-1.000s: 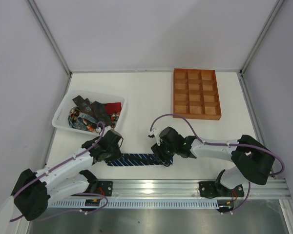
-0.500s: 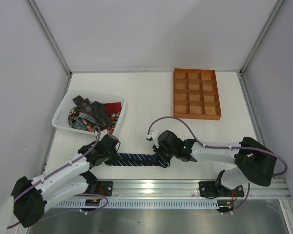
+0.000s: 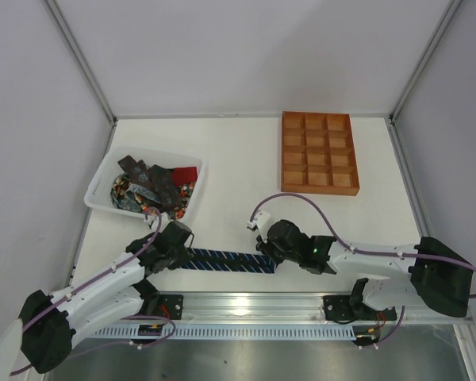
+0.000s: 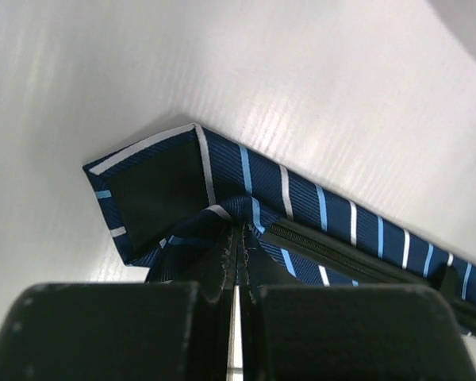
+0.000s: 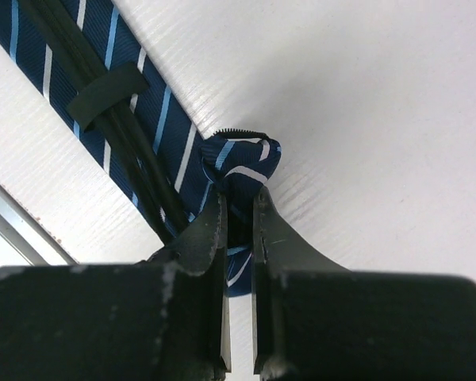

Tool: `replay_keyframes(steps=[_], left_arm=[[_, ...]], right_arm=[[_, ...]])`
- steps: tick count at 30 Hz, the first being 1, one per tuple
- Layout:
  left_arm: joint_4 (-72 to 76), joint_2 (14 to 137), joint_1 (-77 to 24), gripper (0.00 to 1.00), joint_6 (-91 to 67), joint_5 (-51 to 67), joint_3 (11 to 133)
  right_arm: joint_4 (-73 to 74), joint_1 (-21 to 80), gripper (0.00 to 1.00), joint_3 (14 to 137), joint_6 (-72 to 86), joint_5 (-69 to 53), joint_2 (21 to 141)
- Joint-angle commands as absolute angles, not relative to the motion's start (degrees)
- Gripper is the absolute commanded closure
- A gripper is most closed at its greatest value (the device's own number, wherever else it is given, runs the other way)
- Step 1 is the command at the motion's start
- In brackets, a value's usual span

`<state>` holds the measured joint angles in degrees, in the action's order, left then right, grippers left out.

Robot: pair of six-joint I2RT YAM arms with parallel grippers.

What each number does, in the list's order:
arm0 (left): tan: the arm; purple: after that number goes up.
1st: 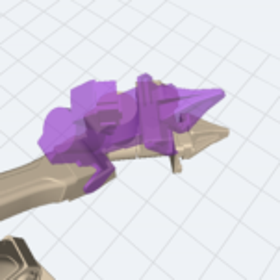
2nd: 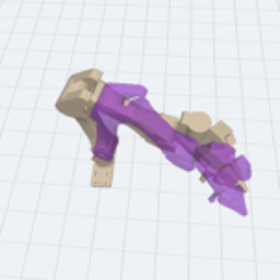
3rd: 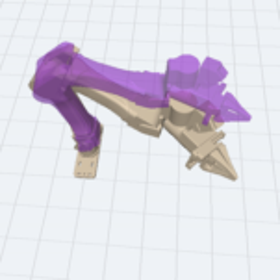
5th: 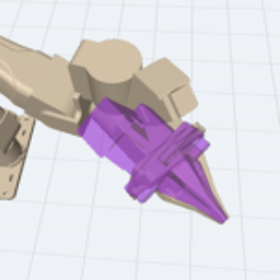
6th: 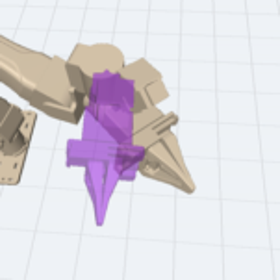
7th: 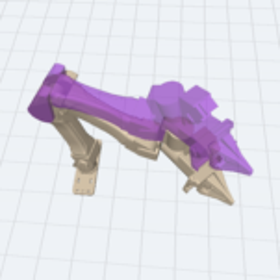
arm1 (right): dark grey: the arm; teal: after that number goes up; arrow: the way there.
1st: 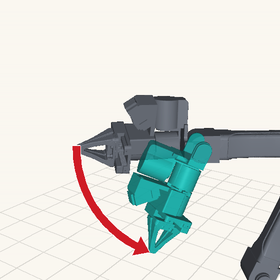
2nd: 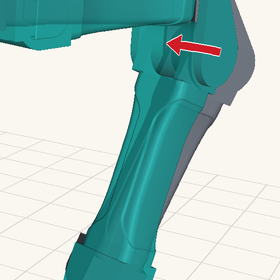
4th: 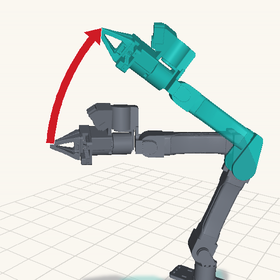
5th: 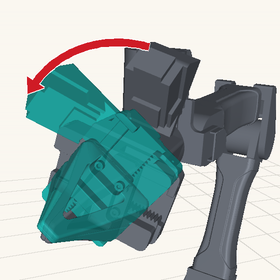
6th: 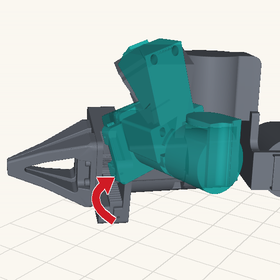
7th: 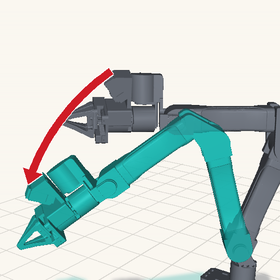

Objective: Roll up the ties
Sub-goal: Roll the tie

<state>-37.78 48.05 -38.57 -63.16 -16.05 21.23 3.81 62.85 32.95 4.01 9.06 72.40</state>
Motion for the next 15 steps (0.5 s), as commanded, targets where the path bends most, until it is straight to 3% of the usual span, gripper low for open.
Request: replay_keyframes(steps=[1,13,14,15], left_arm=[[-36.1,48.1,-36.7,1.00,-64.0,-19.1,20.5],[-34.1,49.5,-36.5,0.99,-60.5,-14.2,20.2],[-33.8,49.7,-36.5,0.96,-60.2,-12.9,20.2],[-33.7,49.9,-36.4,0.86,-60.1,-12.4,20.3]], right_arm=[[0.6,64.3,1.00,31.8,2.7,12.7,69.3],[-2.8,70.0,1.00,32.2,0.2,12.5,70.8],[-2.9,70.2,1.00,32.2,0.2,12.7,70.8],[-2.8,70.3,1.00,32.2,0.2,12.8,70.8]])
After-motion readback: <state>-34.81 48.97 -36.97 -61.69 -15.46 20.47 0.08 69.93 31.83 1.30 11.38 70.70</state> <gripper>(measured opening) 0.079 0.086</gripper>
